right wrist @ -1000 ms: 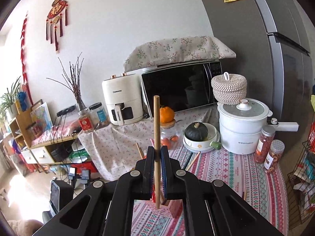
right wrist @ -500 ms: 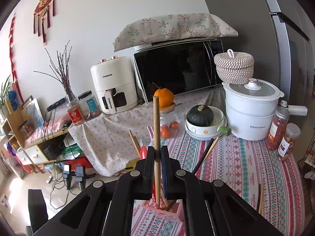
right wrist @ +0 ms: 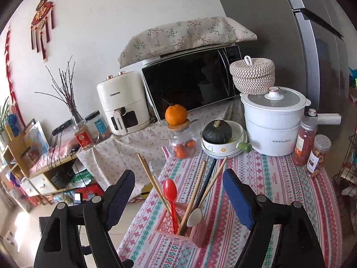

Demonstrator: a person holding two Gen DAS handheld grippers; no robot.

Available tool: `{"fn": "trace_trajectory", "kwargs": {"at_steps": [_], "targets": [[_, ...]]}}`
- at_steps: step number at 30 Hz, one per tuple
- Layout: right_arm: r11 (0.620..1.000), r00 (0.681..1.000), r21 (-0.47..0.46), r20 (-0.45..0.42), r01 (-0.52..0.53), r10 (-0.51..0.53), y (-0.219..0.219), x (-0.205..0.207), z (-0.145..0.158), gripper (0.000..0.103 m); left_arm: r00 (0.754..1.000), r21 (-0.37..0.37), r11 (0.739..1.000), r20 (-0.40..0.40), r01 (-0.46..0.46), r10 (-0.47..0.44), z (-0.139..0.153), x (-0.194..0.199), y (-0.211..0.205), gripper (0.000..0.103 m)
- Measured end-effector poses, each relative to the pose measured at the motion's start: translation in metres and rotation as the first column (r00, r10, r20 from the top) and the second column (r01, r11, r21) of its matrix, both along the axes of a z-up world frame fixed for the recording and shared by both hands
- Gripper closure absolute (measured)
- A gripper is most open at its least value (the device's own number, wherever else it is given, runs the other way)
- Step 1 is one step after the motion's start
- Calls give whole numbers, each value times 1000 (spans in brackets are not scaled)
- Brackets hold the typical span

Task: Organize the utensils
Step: 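Lower the wooden chopstick into the pink basket and open the right tool, then grasp the black gold-tipped chopstick with the left tool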

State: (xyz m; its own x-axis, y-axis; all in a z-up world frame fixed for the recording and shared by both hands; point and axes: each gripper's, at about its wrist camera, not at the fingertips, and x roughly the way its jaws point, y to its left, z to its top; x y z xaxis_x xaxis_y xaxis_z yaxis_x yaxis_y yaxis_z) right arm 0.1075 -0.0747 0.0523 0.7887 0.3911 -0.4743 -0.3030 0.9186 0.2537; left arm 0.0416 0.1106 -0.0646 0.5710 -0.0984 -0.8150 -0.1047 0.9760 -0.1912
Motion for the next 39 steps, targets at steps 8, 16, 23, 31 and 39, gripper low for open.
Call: {"fn": "trace_trajectory", "kwargs": {"at_steps": [8,16,23,31,39], "targets": [[989,996,-126,-44,75,-81,-43,-13,-2,0,1000,25,1000,3,3,-3,1,1,-12,9],[961,975,-244,-150,127,-167,-86,-18,-33,0,999,63,997,-1,54,-54,0,3,-41,9],[943,909,-282,-320,177,-266,-127,-8,-72,0,992,89,988,-23,126,-124,-1,7,-73,9],[927,839,-309,-429,211,-334,-173,9,-108,0,968,158,955,-64,252,-244,-2,18,-126,9],[914,770,-355,-521,197,-368,-211,28,-140,0,938,133,933,-145,334,-315,-30,68,-185,14]]}}
